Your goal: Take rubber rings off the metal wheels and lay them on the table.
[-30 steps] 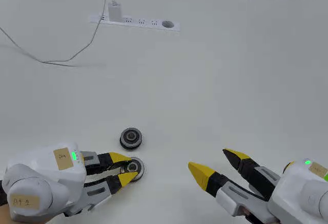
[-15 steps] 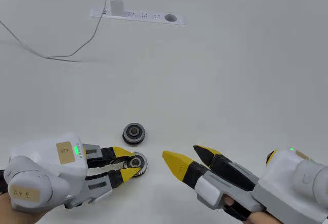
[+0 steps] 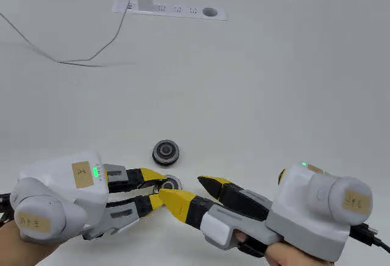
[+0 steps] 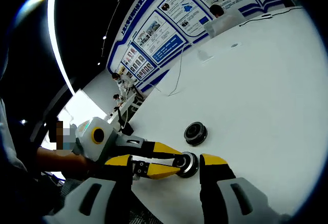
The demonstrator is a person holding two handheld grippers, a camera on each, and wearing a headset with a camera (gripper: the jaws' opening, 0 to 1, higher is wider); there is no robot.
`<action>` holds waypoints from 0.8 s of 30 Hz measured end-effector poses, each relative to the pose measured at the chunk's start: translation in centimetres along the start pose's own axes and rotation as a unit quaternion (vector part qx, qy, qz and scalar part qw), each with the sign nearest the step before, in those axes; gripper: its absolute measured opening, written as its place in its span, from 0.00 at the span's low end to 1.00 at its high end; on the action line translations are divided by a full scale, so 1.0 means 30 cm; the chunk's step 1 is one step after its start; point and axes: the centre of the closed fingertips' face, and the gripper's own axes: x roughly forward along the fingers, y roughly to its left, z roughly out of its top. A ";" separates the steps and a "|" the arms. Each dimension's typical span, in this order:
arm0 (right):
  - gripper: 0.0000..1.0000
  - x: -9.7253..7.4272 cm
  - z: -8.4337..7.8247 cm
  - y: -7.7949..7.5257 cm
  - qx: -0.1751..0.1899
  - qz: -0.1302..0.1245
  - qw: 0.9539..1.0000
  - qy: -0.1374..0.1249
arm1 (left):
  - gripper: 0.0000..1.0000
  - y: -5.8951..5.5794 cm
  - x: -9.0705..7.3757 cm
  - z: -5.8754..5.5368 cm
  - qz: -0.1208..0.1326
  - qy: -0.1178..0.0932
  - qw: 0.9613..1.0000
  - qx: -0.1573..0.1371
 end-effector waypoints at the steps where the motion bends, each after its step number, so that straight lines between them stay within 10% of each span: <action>1: 0.54 0.004 0.000 -0.001 0.002 0.000 1.000 0.001 | 0.13 0.000 0.000 0.000 0.000 0.000 1.000 -0.001; 24: 0.50 0.051 -0.059 -0.034 0.095 -0.006 0.995 0.038 | 0.13 -0.003 -0.002 0.003 0.000 -0.003 1.000 -0.003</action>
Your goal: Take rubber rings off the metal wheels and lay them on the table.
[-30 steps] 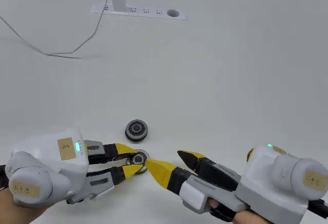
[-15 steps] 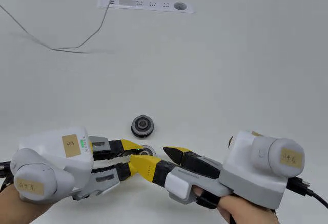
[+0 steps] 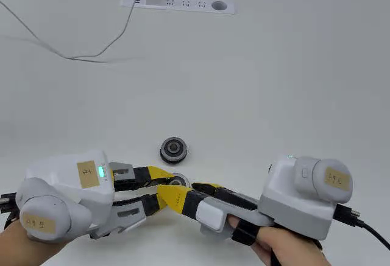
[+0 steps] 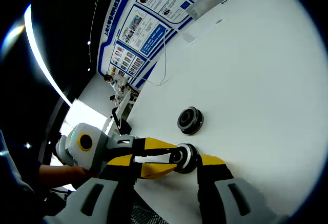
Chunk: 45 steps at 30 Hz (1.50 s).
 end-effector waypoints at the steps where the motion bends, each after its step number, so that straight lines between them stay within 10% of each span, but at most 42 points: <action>1: 0.50 0.001 -0.001 -0.003 0.004 0.000 1.000 0.001 | 0.13 0.000 0.000 0.000 0.000 0.000 1.000 -0.001; 45: 0.45 -0.017 -0.012 0.004 0.043 0.015 0.999 0.001 | 0.13 0.001 0.000 0.001 0.001 0.002 1.000 -0.002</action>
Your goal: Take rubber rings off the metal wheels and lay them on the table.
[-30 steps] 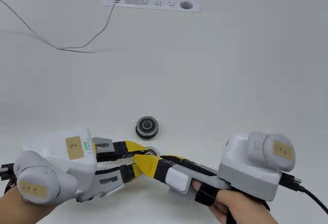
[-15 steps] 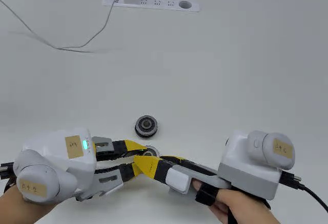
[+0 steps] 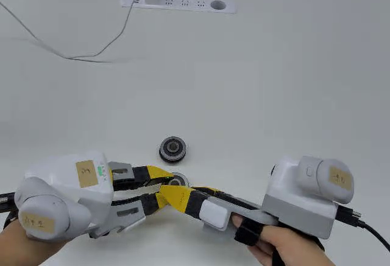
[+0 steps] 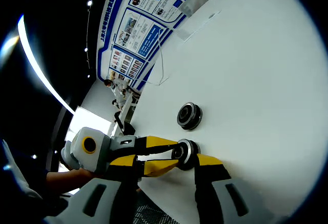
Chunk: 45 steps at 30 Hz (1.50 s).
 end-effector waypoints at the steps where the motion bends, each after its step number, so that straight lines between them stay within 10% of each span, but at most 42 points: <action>1: 0.45 0.000 0.002 0.000 0.001 0.001 1.000 -0.002 | 0.13 0.000 0.000 -0.001 0.000 0.000 1.000 0.000; 45: 0.44 0.014 -0.009 -0.017 -0.004 -0.019 1.000 0.018 | 0.13 0.002 -0.001 -0.002 0.000 0.003 1.000 0.000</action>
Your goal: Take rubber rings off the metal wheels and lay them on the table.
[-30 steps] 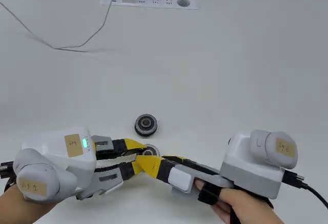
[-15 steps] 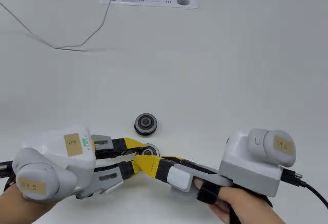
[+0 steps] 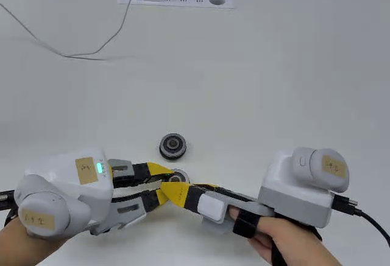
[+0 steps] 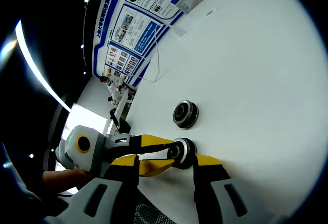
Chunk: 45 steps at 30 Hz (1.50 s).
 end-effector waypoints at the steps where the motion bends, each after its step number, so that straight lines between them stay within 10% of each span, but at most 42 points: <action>1: 0.44 0.001 0.001 0.000 -0.003 0.000 1.000 -0.001 | 0.13 0.001 0.000 -0.001 0.000 0.000 1.000 0.000; 18: 0.47 0.019 0.017 0.012 -0.042 -0.002 0.999 0.000 | 0.12 -0.002 0.002 0.002 -0.001 0.002 1.000 0.005; 45: 0.48 0.008 -0.001 0.011 -0.009 -0.001 1.000 0.007 | 0.12 0.000 0.002 0.001 0.001 0.004 1.000 0.003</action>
